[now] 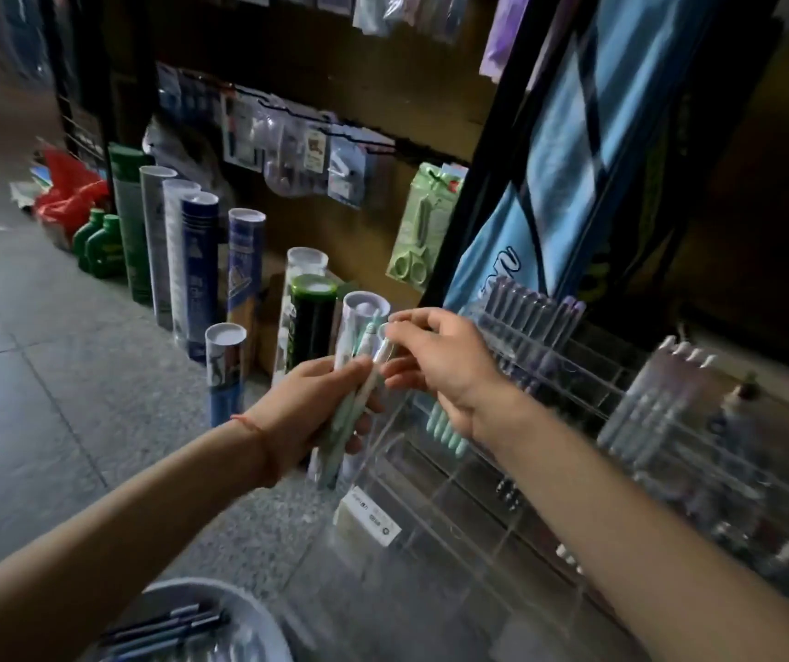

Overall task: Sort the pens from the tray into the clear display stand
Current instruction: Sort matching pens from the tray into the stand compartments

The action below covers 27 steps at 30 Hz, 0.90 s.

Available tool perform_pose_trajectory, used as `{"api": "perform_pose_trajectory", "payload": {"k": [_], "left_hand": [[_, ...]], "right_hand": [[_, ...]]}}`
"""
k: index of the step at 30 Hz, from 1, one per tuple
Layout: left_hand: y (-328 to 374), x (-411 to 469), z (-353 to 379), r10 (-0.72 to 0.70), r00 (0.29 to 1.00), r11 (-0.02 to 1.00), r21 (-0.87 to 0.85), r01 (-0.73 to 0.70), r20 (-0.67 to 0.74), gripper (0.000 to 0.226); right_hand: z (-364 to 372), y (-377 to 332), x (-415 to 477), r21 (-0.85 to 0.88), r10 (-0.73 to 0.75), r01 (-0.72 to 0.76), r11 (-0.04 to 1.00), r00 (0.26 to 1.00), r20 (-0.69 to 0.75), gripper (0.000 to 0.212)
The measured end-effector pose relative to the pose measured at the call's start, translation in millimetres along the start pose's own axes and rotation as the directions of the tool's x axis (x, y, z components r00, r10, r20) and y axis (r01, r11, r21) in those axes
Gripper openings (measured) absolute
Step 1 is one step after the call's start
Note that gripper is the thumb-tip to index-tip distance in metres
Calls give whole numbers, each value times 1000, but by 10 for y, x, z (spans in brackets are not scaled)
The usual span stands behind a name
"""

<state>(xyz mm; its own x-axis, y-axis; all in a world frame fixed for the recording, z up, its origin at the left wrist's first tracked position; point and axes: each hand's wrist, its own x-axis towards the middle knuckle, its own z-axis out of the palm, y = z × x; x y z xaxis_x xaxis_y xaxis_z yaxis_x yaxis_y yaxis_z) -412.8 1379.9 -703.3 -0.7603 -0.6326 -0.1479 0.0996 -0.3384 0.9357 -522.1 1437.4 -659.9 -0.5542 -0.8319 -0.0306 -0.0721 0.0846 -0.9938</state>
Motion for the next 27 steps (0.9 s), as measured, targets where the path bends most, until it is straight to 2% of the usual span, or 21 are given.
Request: {"api": "perform_pose_trajectory", "payload": {"k": [1,3,6,8,10,12,13,15,17,18,21,27], "left_hand": [[57,42,138,8,999,1000,-26,-8,31,28],[120,85,394,-2,995,993,-116,14,103,31],[73,123,653,-8,986,987,-157,34,168,31],[3,171,751,-15,996,994,-110,25,93,30],[-39,260,803,-10,999,994,-110,5,-47,26],[-32,377,796,7,985,986,-162,-35,-175,21],[-21,437,776,19,977,983,-174,-57,-211,16],[-4,515,732,40,973,979,-186,-83,-226,8],[-27,551,697,44,975,979,-183,-86,-219,9],[-55,569,679,46,974,982,-169,-85,-223,10],[-143,619,614,38,975,987,-147,-71,-218,10],[-226,664,505,53,987,992,-110,-70,-151,13]], "right_hand": [[-143,-120,-32,25,8,-8,1000,1000,13,3],[-408,-283,-106,59,24,-28,998,997,67,11],[-705,-352,-215,10,18,-19,1000,996,91,10],[-821,-364,-246,-97,8,-4,995,999,40,5],[-926,-417,-220,-110,-47,41,993,997,-58,6],[-1006,-526,-156,-46,-169,163,985,964,-204,10],[-1036,-575,-115,-65,-262,255,965,923,-280,13],[-1036,-630,-24,-224,-457,400,888,815,-355,16],[-972,-586,88,-483,-606,432,762,739,-296,16],[-924,-528,139,-587,-636,412,697,733,-241,13],[-831,-282,311,-706,-615,350,616,774,-153,6],[-772,23,511,-704,-461,247,666,878,-128,7]]}}
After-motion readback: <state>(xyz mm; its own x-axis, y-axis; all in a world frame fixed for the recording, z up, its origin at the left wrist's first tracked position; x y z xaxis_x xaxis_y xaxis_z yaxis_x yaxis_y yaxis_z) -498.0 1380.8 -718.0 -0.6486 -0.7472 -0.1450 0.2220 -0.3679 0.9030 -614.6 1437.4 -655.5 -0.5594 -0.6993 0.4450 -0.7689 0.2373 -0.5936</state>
